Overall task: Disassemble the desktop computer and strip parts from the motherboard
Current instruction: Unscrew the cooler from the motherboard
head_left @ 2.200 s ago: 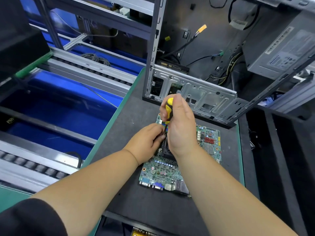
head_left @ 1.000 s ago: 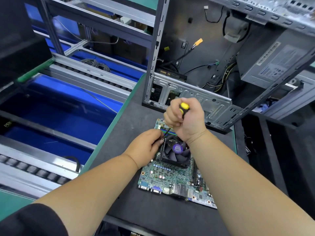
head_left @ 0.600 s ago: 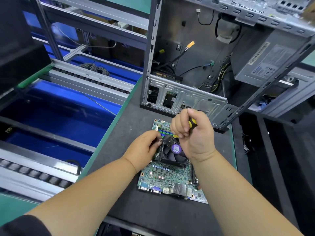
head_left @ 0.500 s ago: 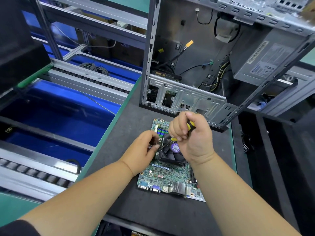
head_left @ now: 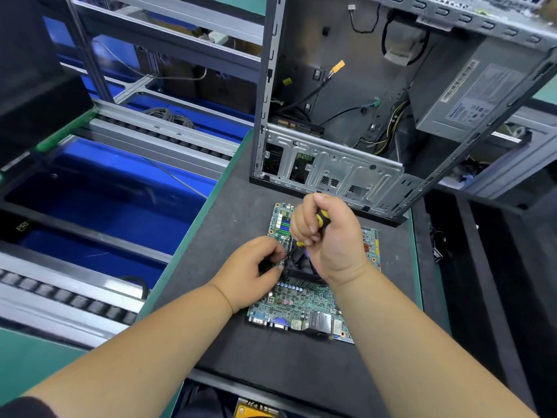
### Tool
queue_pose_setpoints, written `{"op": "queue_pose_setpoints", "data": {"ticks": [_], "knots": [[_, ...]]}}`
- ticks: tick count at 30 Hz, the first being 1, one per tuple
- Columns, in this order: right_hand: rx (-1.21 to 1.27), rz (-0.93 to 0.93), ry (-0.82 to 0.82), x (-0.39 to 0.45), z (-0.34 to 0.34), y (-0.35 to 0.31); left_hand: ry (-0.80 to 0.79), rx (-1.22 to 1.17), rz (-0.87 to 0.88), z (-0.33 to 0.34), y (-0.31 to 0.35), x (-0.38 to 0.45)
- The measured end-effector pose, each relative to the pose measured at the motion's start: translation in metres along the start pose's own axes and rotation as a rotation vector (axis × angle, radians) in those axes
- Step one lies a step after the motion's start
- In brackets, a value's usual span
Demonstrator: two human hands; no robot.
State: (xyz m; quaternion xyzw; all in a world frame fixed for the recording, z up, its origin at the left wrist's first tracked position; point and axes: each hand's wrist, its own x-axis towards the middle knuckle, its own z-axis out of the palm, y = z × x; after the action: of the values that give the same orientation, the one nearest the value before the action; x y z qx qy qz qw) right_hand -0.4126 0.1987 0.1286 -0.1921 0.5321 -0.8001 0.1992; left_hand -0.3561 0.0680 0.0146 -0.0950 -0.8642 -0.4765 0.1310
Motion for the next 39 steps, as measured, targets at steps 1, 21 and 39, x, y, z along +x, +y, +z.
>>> {"op": "queue_pose_setpoints", "data": {"ticks": [1, 21, 39], "knots": [[-0.003, 0.003, -0.007, -0.001, 0.0, 0.0, 0.001, 0.005, 0.009, 0.0, -0.001, 0.0], [-0.134, -0.05, 0.061, -0.005, 0.019, 0.011, -0.022, 0.108, 0.021, 0.006, -0.001, -0.004], [-0.78, 0.011, -0.101, 0.014, 0.008, -0.011, 0.055, -0.515, -0.17, -0.034, 0.042, 0.024]]}}
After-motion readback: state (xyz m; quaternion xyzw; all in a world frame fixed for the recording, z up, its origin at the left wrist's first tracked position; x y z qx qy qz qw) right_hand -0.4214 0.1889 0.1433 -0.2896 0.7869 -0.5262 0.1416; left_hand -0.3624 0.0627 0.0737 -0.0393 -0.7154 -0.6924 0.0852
